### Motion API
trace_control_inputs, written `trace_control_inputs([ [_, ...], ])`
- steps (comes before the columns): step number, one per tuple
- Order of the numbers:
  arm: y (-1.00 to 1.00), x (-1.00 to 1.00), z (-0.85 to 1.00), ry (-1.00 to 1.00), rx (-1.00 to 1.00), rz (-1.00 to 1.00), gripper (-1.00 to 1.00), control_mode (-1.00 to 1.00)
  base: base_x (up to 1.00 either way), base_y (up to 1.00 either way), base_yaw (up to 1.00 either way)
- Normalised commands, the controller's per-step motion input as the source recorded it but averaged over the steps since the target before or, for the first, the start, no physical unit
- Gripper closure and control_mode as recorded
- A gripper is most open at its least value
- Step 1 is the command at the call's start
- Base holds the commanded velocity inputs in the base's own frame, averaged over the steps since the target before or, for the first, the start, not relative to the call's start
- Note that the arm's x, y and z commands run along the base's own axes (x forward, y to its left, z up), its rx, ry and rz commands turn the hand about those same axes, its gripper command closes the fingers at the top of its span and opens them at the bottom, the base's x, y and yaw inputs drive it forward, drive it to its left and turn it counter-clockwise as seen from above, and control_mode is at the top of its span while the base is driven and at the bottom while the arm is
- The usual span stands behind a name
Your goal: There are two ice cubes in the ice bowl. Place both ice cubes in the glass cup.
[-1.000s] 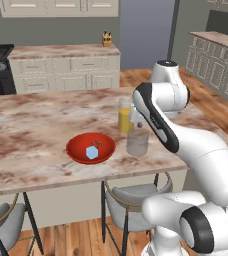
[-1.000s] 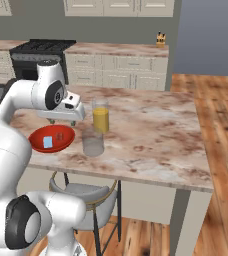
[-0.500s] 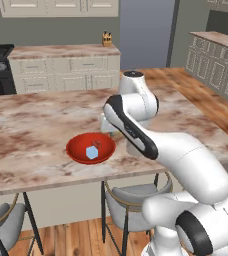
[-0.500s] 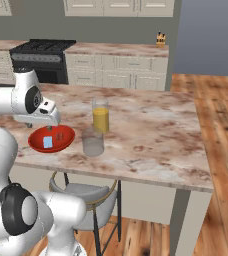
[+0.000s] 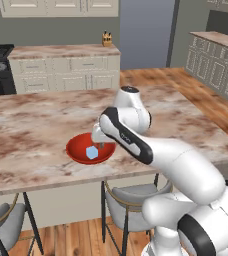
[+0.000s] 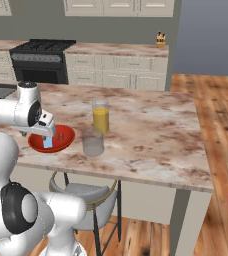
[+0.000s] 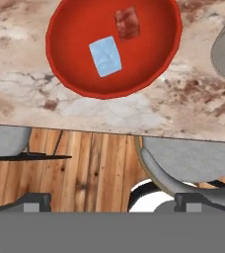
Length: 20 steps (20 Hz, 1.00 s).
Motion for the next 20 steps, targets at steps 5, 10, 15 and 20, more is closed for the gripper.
trace_control_inputs([
  [5, 0.19, 0.26, -0.29, 0.0, -0.18, 0.0, -1.0, -1.0, 0.0, 0.0, 0.0],
  [10, 0.16, 0.49, -0.27, 0.0, -0.03, 0.0, -1.0, -1.0, 0.0, 0.0, 0.0],
  [15, 0.0, 0.47, -0.25, 0.0, 0.0, 0.0, -1.0, -1.0, 0.0, 0.0, 0.0],
  [20, 0.0, 0.37, -0.32, 0.01, 0.0, 0.0, -1.0, -1.0, 0.0, 0.0, 0.0],
])
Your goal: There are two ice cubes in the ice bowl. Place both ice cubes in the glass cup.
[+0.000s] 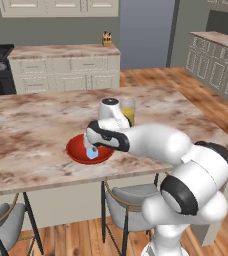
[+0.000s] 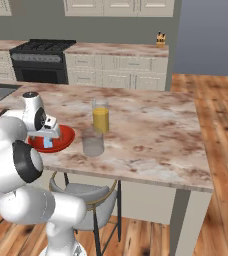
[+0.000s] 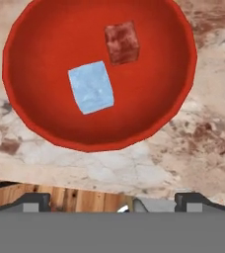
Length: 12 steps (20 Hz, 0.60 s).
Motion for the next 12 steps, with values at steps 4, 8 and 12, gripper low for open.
trace_control_inputs([
  [4, 0.04, 0.24, -0.31, 0.02, 0.0, 0.01, -1.0, -1.0, 0.0, 0.0, 0.0],
  [8, 0.12, 0.21, -0.19, 0.0, 0.02, 0.01, -1.0, -1.0, 0.0, 0.0, 0.0],
  [12, 0.17, 0.16, -0.3, 0.01, 0.0, 0.03, -1.0, -1.0, 0.0, 0.0, 0.0],
])
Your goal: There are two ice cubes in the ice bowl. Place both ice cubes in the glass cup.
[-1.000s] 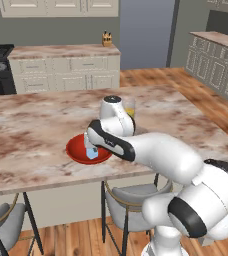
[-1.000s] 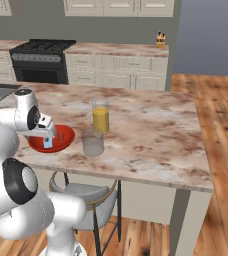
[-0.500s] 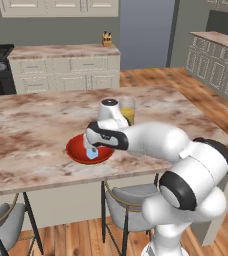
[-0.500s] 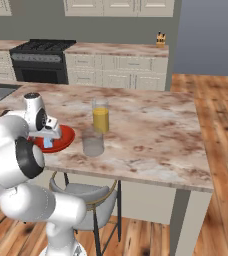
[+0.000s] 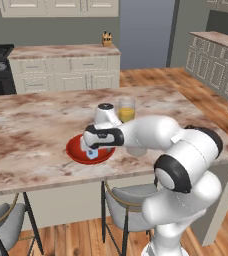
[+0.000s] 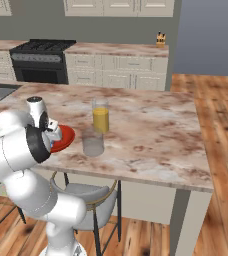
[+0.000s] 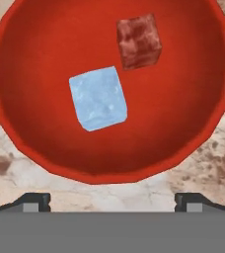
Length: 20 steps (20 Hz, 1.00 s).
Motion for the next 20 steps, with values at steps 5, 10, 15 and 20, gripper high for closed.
trace_control_inputs([
  [5, 0.07, 0.23, -0.25, 0.0, 0.0, 0.03, -1.0, -1.0, 0.0, 0.0, 0.0],
  [10, 0.01, 0.31, -0.1, 0.0, 0.0, 0.0, -1.0, -1.0, 0.0, 0.0, 0.0],
  [15, 0.05, 0.21, -0.1, 0.0, 0.0, 0.0, -1.0, -1.0, 0.0, 0.0, 0.0],
  [20, 0.09, 0.24, -0.11, 0.0, 0.0, 0.0, -1.0, -1.0, 0.0, 0.0, 0.0],
])
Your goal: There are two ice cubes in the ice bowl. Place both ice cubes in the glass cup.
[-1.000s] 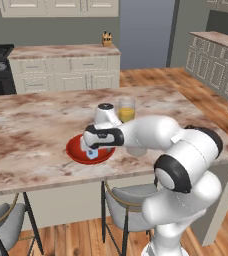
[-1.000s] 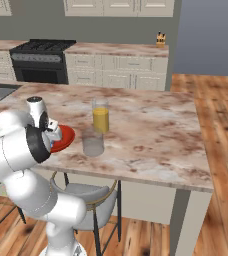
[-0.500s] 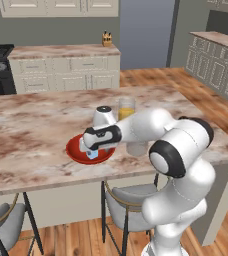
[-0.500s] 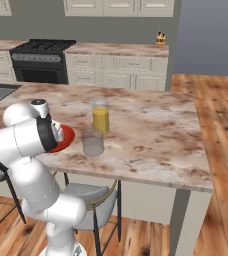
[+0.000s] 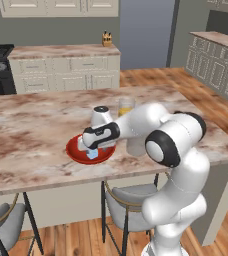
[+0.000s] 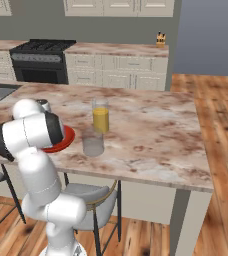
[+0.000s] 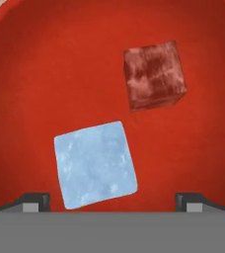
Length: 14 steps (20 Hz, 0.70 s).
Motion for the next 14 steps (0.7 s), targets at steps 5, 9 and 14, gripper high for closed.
trace_control_inputs([
  [5, 0.08, 0.2, -0.11, 0.0, 0.0, 0.0, -1.0, -1.0, 0.0, 0.0, 0.0],
  [9, 0.11, 0.13, -0.12, 0.0, 0.0, 0.0, -1.0, -1.0, 0.0, 0.0, 0.0],
  [14, 0.02, -0.07, -0.16, 0.0, 0.0, 0.0, -1.0, -1.0, 0.0, 0.0, 0.0],
])
